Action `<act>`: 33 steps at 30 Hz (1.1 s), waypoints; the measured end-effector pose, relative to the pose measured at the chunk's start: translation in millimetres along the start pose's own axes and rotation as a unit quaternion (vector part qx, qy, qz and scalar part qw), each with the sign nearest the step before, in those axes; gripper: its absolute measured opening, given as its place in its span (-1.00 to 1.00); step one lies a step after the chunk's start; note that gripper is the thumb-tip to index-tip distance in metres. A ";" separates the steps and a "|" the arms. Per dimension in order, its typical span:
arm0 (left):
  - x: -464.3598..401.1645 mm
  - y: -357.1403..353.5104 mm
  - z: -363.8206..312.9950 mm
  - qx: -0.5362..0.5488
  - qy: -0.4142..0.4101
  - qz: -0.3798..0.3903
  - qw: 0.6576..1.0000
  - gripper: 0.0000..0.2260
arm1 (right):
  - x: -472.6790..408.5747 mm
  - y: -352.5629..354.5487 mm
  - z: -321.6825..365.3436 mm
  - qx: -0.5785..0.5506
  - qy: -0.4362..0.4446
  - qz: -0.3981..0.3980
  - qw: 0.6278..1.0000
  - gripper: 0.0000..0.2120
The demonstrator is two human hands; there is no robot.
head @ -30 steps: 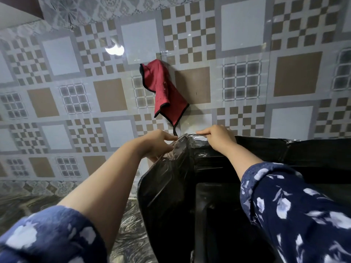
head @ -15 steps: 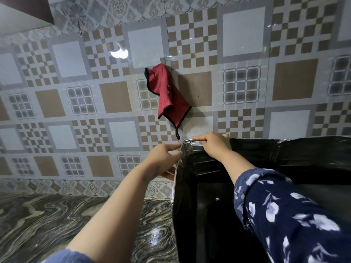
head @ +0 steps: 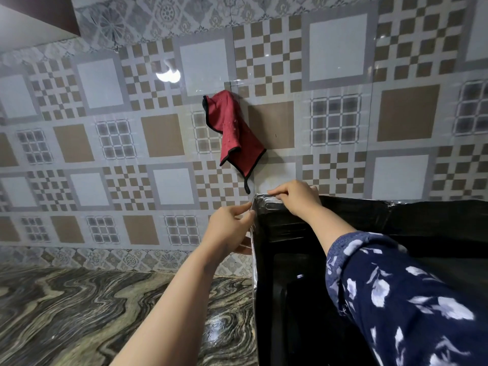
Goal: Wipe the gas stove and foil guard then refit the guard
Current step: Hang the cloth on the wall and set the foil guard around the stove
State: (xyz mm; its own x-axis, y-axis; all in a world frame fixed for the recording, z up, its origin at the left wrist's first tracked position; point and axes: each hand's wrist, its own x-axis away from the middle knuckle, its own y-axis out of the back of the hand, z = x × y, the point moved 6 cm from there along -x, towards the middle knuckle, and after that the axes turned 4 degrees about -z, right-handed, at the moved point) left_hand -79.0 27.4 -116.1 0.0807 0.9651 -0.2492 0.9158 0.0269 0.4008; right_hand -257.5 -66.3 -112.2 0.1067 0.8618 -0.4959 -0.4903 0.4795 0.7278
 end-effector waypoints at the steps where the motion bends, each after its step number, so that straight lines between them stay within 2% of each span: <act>1: -0.7 0.5 1.8 -0.001 0.001 -0.003 1.000 -0.67 | 1.1 -0.2 0.4 0.012 0.004 -0.004 1.000 -0.75; 5: -4.6 3.9 7.7 -0.030 -0.014 -0.023 0.999 -0.69 | 5.5 -0.8 -1.9 0.049 0.025 -0.004 0.998 -0.74; 10: -4.7 6.2 11.8 -0.050 -0.021 -0.060 0.997 -0.67 | 9.3 -6.9 -2.8 0.101 0.063 -0.017 0.993 -0.59; 23: -12.5 12.2 6.0 -0.085 -0.004 0.018 0.996 -0.51 | 7.3 -2.8 -7.6 0.094 0.108 -0.028 0.989 -0.51; 26: -16.5 16.4 5.3 -0.124 0.008 0.044 0.991 -0.57 | 3.6 -1.9 -7.4 0.093 0.110 -0.031 0.989 -0.52; 33: -24.6 24.9 -5.7 -0.213 0.002 0.059 0.975 -0.51 | -1.3 -1.4 -0.7 0.081 0.116 -0.035 0.989 -0.53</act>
State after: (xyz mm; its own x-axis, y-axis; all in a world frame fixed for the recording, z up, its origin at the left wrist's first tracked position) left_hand -60.4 5.8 -95.0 0.1737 0.9689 -0.1762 0.6535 0.0204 0.7567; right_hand -257.5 -68.2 -112.9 -0.0746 0.7730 -0.6300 -0.3411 0.5739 0.7445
